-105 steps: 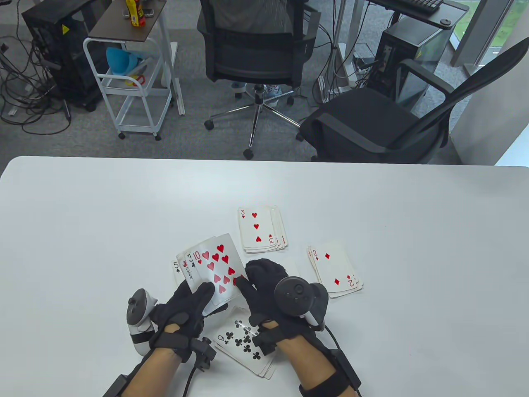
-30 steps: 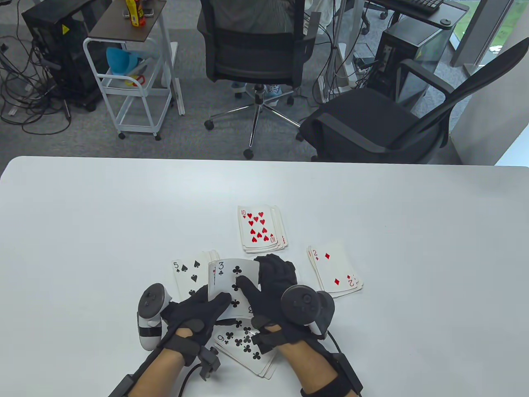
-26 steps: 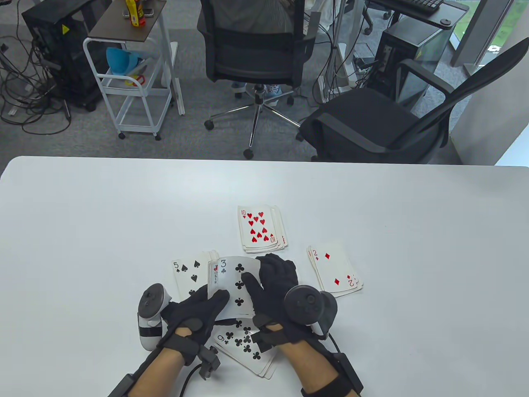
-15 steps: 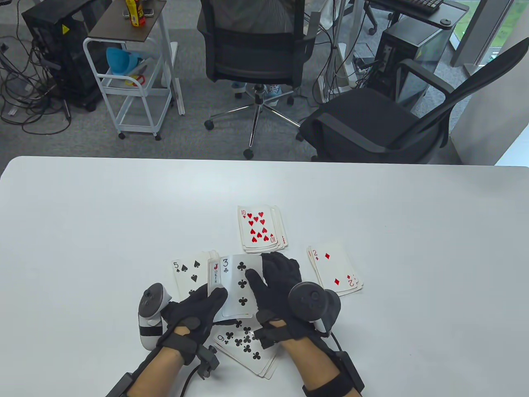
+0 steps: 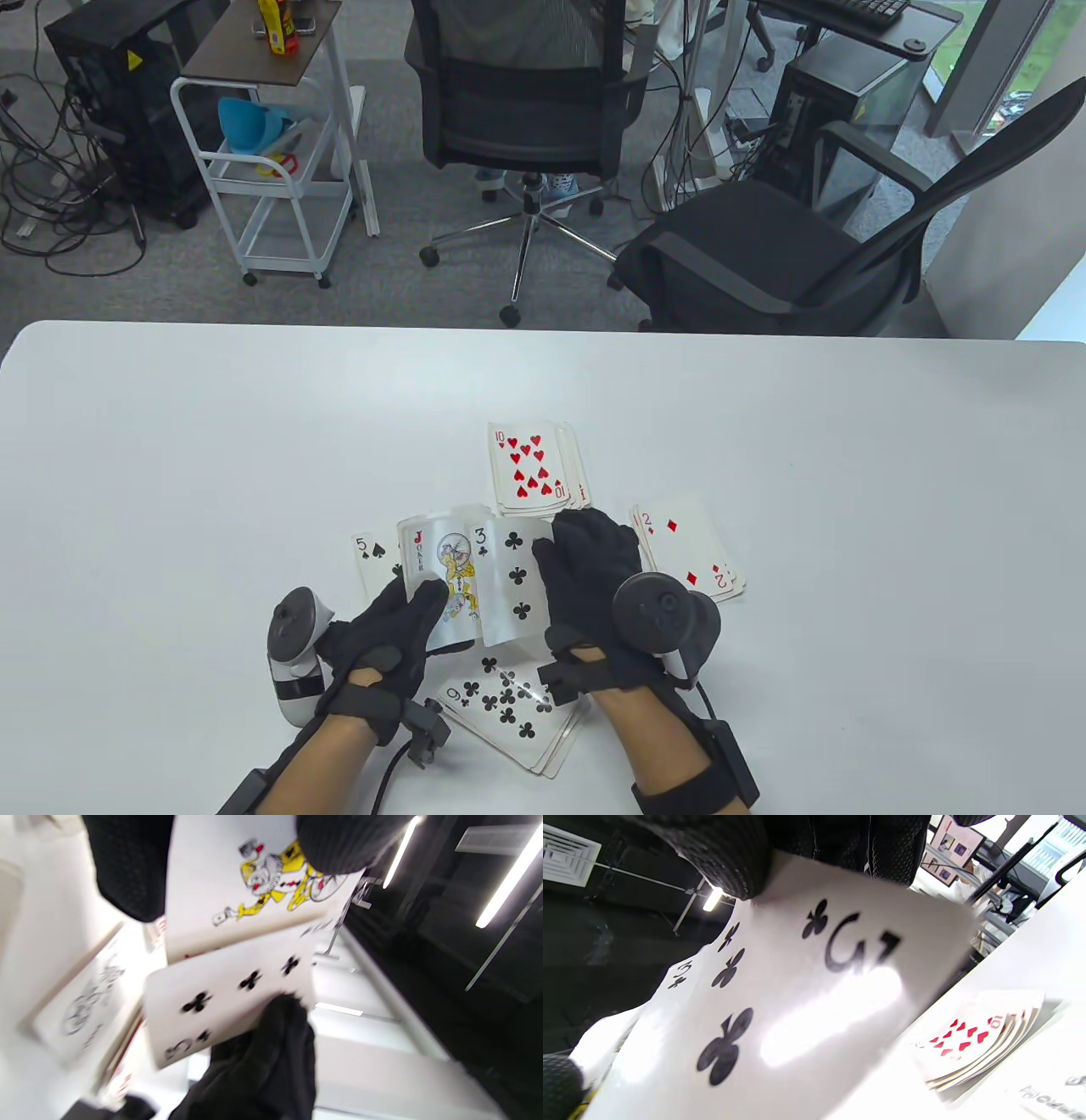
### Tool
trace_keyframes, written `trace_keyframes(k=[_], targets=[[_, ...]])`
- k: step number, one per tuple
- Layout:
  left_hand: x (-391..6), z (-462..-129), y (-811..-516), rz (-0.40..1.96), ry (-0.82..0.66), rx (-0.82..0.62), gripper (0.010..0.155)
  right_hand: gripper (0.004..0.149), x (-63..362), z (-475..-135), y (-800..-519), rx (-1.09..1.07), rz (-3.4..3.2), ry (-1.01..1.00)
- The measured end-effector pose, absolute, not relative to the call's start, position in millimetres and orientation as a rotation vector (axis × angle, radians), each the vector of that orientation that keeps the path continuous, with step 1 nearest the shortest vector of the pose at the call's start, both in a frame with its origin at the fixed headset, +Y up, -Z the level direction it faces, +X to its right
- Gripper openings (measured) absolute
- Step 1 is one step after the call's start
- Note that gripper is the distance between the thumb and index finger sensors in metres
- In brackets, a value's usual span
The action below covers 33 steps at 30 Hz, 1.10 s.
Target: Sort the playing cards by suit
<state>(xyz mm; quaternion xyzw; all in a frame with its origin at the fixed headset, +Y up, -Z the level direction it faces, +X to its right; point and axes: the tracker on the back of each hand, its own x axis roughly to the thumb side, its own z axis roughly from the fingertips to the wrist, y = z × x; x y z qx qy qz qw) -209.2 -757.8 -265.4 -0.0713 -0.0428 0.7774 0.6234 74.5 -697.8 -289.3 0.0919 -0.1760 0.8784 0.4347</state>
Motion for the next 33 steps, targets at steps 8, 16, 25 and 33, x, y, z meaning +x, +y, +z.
trace_keyframes(k=[8, 16, 25, 33], targets=[[-232.0, -266.2, -749.3, 1.870, -0.062, -0.026, 0.051, 0.035, 59.9, -297.2, -701.4, 0.374, 2.326, 0.007], [-234.6, -266.6, -746.4, 1.878, -0.072, -0.023, 0.051, 0.035, 22.8, -295.9, -725.6, 0.580, 2.519, 0.523], [-230.8, -266.3, -747.6, 1.867, -0.085, -0.055, 0.051, 0.046, 22.5, -296.0, -731.8, 0.537, 2.580, 0.449], [-221.6, -267.7, -752.8, 1.812, -0.097, -0.136, 0.051, 0.049, 33.6, -292.3, -715.9, 0.471, 2.456, 0.071]])
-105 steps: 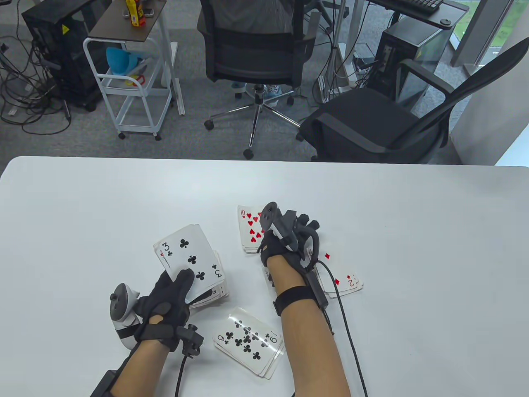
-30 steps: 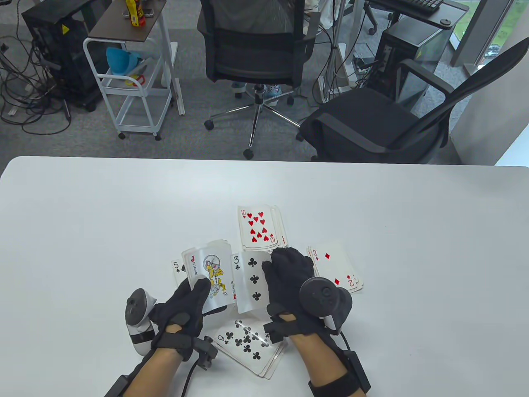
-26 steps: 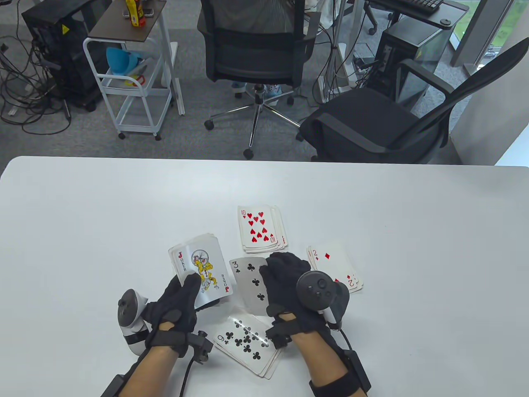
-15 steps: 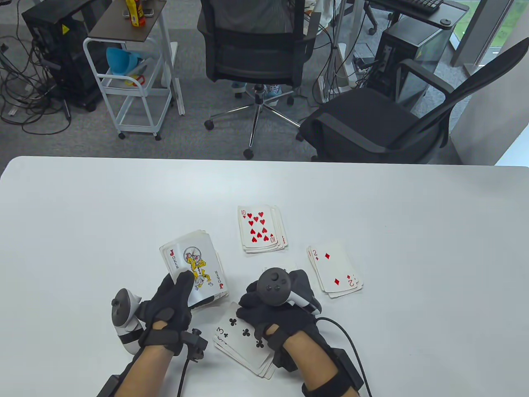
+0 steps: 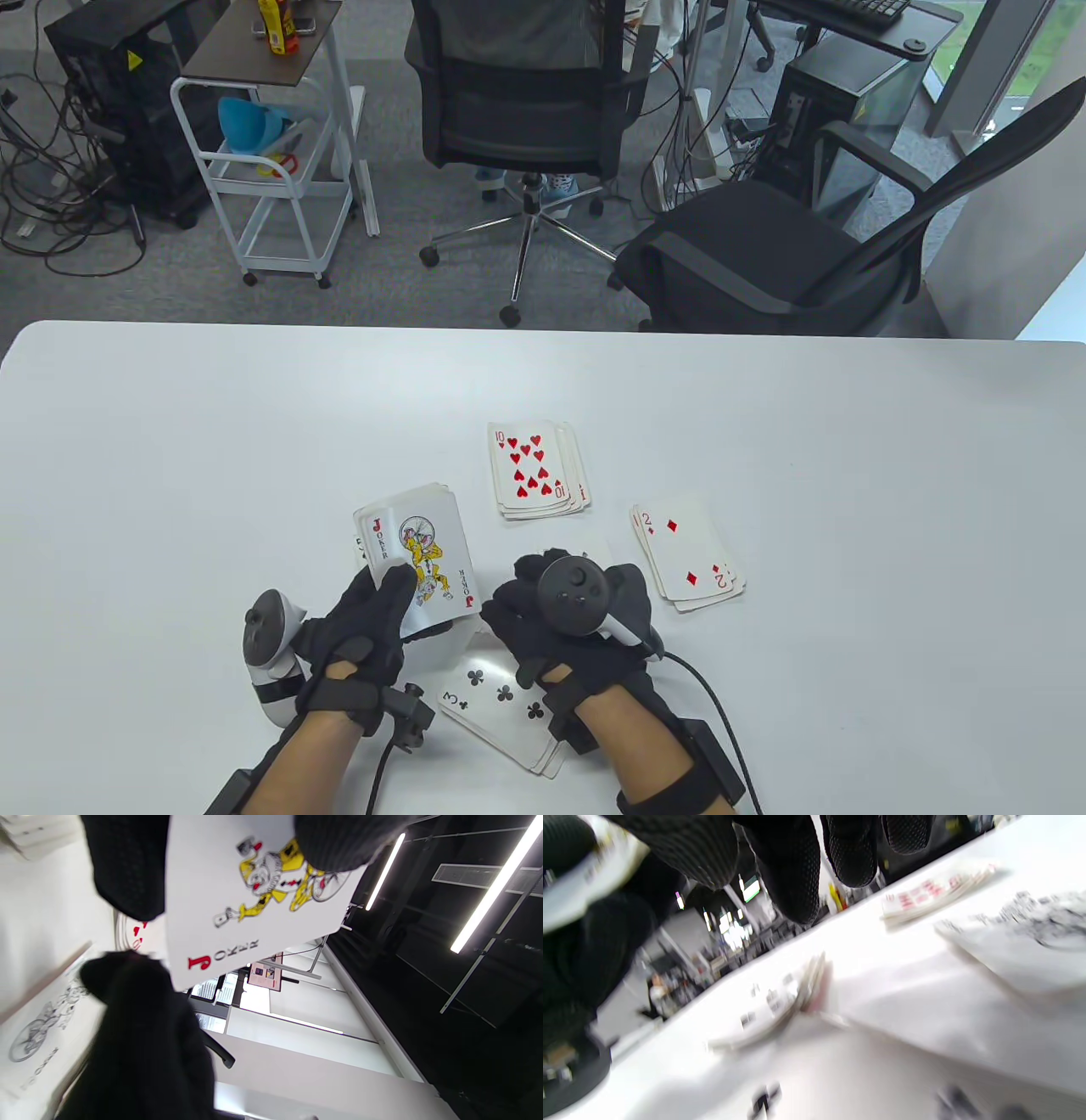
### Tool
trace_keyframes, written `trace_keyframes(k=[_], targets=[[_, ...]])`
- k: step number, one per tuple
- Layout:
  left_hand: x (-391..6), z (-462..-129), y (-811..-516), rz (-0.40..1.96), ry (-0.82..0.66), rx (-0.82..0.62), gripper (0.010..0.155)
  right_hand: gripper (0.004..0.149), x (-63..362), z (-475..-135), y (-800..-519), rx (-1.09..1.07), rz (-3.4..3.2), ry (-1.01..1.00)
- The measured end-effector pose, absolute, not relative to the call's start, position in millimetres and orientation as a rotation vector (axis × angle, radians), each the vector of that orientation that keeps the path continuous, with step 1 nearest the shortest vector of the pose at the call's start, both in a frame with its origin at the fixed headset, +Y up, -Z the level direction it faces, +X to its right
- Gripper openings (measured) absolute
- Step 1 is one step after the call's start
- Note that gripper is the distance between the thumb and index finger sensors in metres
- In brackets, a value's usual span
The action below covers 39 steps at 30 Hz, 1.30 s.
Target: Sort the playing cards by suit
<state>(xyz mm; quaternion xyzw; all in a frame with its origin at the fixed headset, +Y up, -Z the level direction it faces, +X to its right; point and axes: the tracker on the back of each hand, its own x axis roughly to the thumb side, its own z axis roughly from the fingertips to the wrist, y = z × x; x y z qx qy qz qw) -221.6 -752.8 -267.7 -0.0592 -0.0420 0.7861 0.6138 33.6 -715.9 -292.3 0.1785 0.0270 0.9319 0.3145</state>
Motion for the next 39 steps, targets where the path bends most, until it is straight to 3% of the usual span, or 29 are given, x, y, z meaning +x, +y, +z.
trace_keyframes(k=[7, 18, 29, 39], targets=[[-213.4, -268.2, -753.9, 1.707, -0.124, -0.213, 0.050, 0.050, 43.8, -284.3, -704.0, 0.424, 2.185, -0.241], [-215.9, -267.5, -757.2, 1.776, -0.101, -0.178, 0.050, 0.056, 24.8, -281.6, -710.9, 0.544, 2.299, -0.057], [-208.3, -269.6, -764.5, 1.843, -0.122, -0.277, 0.051, 0.038, 25.3, -275.4, -703.9, 0.506, 2.283, -0.275], [-202.9, -268.7, -763.6, 1.892, -0.173, -0.315, 0.054, 0.044, 36.2, -278.1, -699.7, 0.427, 2.296, -0.359]])
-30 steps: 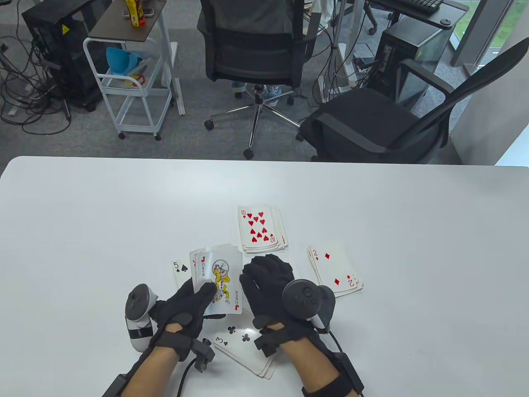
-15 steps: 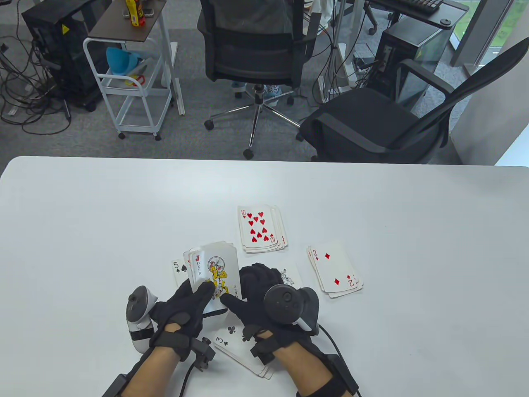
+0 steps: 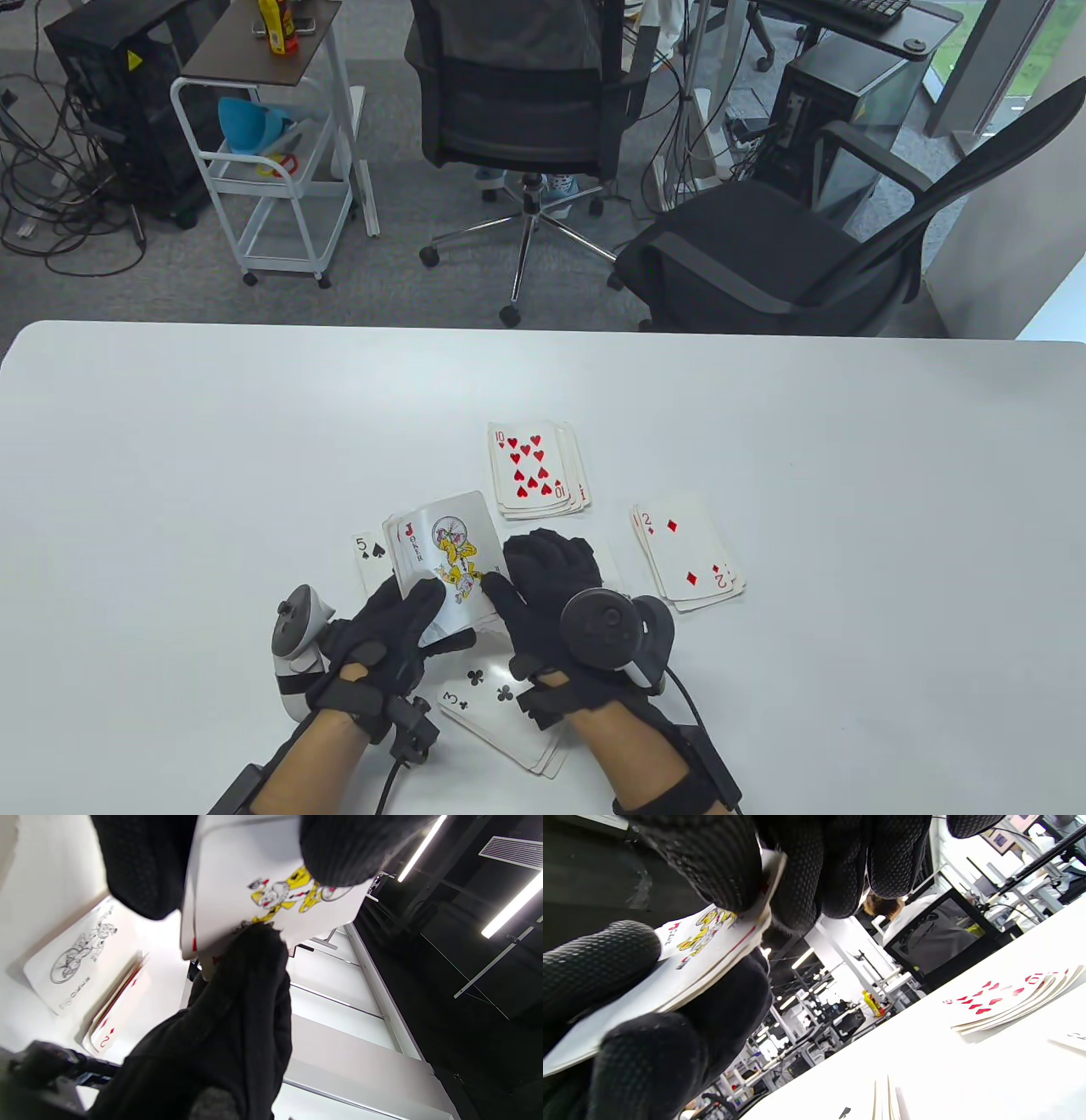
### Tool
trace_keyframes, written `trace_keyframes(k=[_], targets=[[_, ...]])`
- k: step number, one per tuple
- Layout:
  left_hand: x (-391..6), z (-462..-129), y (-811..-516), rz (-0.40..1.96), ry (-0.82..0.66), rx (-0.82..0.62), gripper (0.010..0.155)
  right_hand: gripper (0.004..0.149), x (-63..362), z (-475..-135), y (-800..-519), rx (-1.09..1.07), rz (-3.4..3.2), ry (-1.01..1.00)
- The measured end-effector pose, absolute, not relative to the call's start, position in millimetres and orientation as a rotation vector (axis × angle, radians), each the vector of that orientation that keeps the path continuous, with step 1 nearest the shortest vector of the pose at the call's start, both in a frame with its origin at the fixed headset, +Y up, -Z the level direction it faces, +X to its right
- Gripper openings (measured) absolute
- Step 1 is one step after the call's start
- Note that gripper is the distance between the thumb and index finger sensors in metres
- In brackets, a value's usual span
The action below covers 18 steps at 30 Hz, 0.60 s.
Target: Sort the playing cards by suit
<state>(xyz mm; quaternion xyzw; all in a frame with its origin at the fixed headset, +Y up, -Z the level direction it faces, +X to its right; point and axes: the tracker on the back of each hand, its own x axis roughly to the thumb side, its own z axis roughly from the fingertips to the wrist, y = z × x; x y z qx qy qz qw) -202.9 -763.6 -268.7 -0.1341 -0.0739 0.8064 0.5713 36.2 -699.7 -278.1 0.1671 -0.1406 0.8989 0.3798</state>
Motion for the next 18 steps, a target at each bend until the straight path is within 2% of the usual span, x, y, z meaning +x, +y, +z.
trace_keyframes(k=[2, 8, 13, 16, 18], targets=[[-202.4, -268.4, -762.8, 1.877, -0.174, -0.312, 0.053, 0.047, 38.7, -278.9, -699.4, 0.418, 2.299, -0.374], [-205.7, -269.2, -762.8, 1.867, -0.144, -0.282, 0.051, 0.040, 53.9, -285.7, -696.1, 0.346, 2.298, -0.405], [-210.2, -268.7, -760.3, 1.869, -0.108, -0.241, 0.050, 0.039, 80.5, -295.3, -693.1, 0.228, 2.282, -0.441], [-212.7, -268.6, -758.7, 1.869, -0.101, -0.222, 0.050, 0.038, 104.4, -302.8, -691.9, 0.094, 2.318, -0.468], [-212.6, -270.1, -758.1, 1.885, -0.119, -0.225, 0.050, 0.039, 113.5, -307.2, -695.2, -0.068, 2.441, -0.355]])
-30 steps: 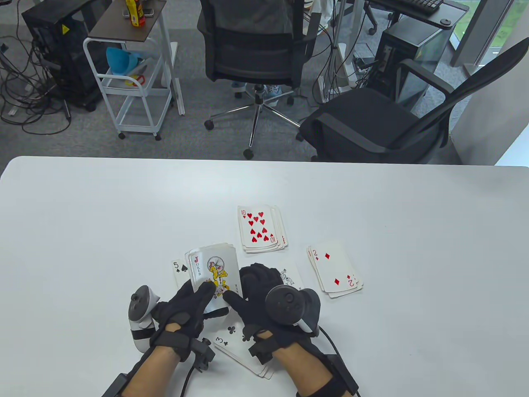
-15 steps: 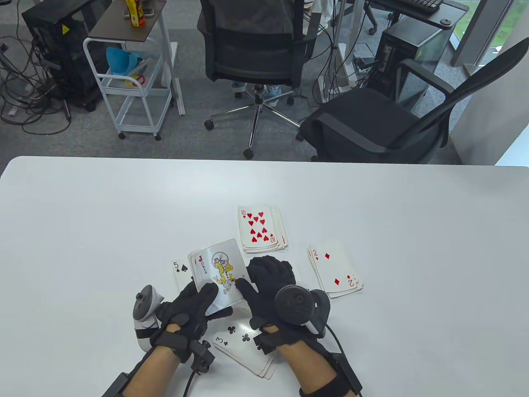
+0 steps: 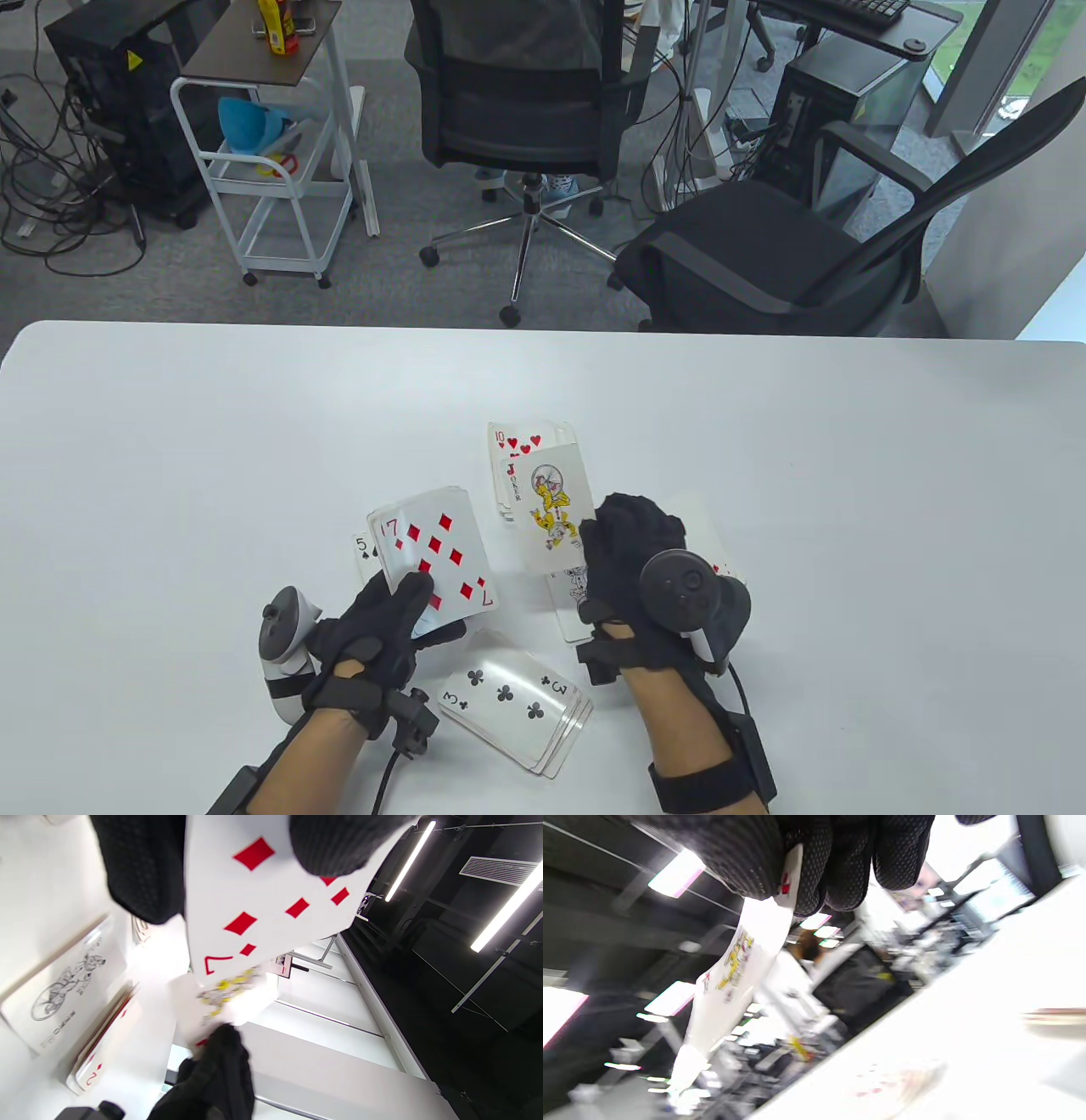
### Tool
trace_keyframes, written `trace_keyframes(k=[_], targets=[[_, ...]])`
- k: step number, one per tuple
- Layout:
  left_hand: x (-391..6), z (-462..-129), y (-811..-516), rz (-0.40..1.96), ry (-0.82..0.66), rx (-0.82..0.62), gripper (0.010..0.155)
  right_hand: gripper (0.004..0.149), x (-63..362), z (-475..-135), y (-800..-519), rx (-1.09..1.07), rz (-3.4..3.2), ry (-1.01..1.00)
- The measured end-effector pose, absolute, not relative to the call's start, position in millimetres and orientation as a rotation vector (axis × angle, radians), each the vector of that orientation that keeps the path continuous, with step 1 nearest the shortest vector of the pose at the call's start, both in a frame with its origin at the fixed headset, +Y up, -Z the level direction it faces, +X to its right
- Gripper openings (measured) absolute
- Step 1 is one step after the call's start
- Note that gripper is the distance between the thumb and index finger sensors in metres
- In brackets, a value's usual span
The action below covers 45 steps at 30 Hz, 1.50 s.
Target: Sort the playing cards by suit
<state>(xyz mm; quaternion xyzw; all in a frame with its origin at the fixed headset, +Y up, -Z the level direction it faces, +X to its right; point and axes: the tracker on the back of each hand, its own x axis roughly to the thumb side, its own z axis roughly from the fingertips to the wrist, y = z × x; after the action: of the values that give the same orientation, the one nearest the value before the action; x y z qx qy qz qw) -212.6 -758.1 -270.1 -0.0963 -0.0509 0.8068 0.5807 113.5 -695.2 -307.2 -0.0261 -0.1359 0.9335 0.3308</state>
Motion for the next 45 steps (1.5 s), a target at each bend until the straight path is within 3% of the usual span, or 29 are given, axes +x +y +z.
trace_keyframes(k=[7, 11, 16, 21, 30, 36, 45], targets=[[-208.6, -269.3, -755.4, 1.870, -0.157, -0.239, 0.051, 0.039, 107.3, -325.0, -728.9, -0.167, 2.719, 0.200], [-209.8, -269.8, -757.0, 1.873, -0.155, -0.246, 0.050, 0.041, 95.8, -329.4, -745.2, -0.255, 2.936, 0.318], [-209.4, -269.8, -756.6, 1.867, -0.153, -0.260, 0.051, 0.048, 87.0, -326.7, -739.9, -0.270, 3.042, 0.174], [-209.0, -269.9, -758.3, 1.842, -0.124, -0.262, 0.052, 0.047, 72.2, -313.3, -719.1, -0.075, 2.922, -0.053], [-208.4, -269.4, -760.6, 1.796, -0.100, -0.261, 0.051, 0.050, 59.9, -291.3, -696.5, 0.210, 2.567, -0.283], [-205.6, -269.8, -761.6, 1.761, -0.103, -0.273, 0.051, 0.052, 43.5, -281.8, -696.8, 0.386, 2.311, -0.295], [-208.2, -268.5, -761.1, 1.759, -0.097, -0.249, 0.048, 0.057, 24.5, -275.4, -704.3, 0.454, 2.361, -0.224]])
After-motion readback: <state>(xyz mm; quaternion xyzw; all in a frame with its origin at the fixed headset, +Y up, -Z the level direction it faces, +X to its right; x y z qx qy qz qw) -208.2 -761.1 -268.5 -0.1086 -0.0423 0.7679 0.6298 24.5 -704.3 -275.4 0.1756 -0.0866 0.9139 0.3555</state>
